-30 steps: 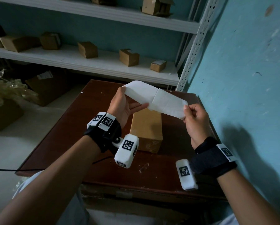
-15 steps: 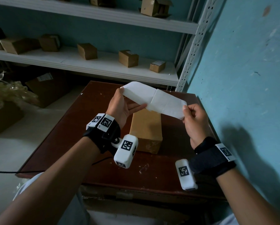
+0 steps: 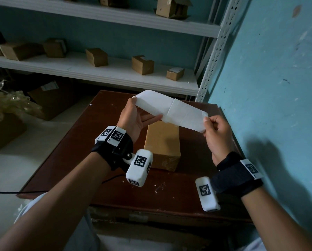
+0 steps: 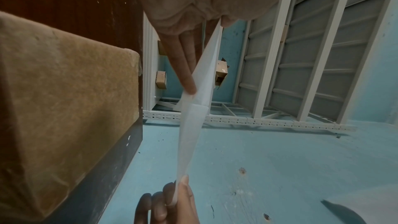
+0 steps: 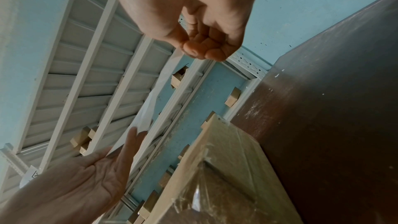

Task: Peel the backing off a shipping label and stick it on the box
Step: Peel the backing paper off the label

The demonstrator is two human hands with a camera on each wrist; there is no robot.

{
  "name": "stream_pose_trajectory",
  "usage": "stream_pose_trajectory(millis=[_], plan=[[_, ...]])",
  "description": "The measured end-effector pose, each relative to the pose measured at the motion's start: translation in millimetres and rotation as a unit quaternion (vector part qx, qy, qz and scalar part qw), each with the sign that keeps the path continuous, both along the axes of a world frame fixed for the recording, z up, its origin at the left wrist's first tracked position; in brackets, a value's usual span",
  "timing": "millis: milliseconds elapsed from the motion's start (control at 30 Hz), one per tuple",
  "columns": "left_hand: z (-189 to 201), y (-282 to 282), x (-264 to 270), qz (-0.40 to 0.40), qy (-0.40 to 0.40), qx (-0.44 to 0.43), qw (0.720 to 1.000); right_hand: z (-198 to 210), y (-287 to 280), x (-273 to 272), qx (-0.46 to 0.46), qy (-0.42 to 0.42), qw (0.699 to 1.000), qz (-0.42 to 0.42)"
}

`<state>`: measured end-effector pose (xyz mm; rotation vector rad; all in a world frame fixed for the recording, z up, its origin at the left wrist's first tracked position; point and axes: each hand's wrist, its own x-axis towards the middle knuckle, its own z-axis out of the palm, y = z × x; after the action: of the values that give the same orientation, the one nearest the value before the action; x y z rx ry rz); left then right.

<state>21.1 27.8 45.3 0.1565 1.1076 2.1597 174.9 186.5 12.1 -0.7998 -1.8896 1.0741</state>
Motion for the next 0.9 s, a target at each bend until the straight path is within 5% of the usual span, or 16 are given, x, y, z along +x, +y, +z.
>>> stream_pose_trajectory(millis=[900], plan=[[1.4, -2.0, -2.6, 0.000, -0.002, 0.011, 1.000, 2.5, -1.9, 1.0, -0.010, -0.006, 1.000, -0.003]])
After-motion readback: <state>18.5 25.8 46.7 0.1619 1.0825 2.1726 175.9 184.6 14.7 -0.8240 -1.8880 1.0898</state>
